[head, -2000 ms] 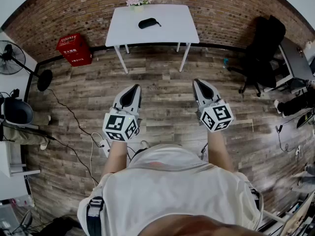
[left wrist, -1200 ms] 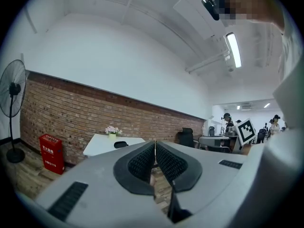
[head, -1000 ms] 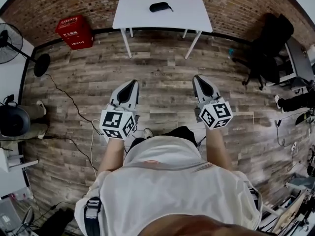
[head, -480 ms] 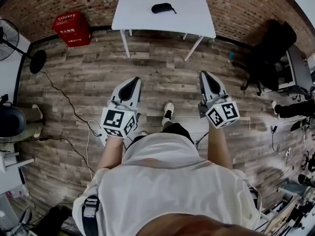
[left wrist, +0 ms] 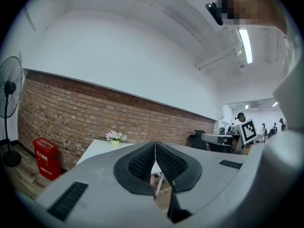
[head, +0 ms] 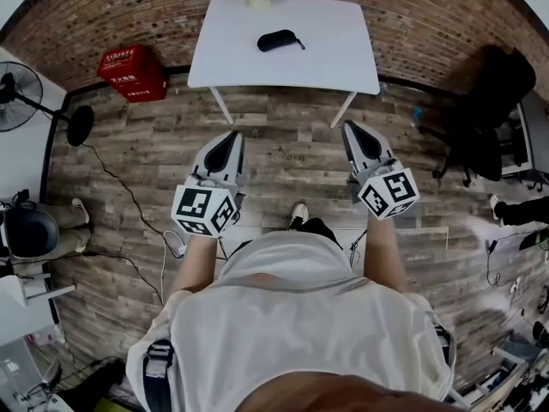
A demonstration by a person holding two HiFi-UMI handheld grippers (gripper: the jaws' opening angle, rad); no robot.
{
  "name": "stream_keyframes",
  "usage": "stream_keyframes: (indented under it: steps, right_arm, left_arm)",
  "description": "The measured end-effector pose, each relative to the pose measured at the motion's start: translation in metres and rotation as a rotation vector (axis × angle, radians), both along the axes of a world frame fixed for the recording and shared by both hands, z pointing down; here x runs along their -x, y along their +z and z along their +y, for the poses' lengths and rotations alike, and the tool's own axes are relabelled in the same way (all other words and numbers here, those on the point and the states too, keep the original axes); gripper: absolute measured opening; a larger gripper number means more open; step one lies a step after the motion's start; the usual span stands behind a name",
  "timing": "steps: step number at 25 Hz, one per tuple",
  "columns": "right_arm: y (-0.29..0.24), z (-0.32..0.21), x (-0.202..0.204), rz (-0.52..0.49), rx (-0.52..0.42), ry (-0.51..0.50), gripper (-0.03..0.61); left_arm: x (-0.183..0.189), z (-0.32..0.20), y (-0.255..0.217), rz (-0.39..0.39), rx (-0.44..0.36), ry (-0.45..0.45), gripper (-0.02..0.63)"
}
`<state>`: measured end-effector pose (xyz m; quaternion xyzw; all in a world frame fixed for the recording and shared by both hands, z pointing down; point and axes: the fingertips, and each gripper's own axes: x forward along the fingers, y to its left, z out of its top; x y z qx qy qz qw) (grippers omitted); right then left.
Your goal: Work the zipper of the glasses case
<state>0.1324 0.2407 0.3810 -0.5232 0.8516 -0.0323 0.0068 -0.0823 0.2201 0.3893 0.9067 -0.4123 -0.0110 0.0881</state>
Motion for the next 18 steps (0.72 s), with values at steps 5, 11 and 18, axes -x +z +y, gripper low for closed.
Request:
stream_keyframes:
  steps: [5,11,18]
  right_arm:
    - [-0.002,-0.04,-0.047,-0.102,-0.03,-0.036,0.049]
    - [0.009,-0.078,-0.062,-0.126,-0.014,-0.062,0.051]
    - [0.027,-0.142,-0.052,-0.09,0.065,-0.044,0.051]
  left_arm:
    - [-0.04,-0.04,0.002,-0.007,0.008,-0.019,0.02]
    - [-0.056,-0.075,0.018,-0.022,0.057,-0.037,0.02]
    - [-0.05,-0.147,0.033,0.009,0.077,-0.015,0.02]
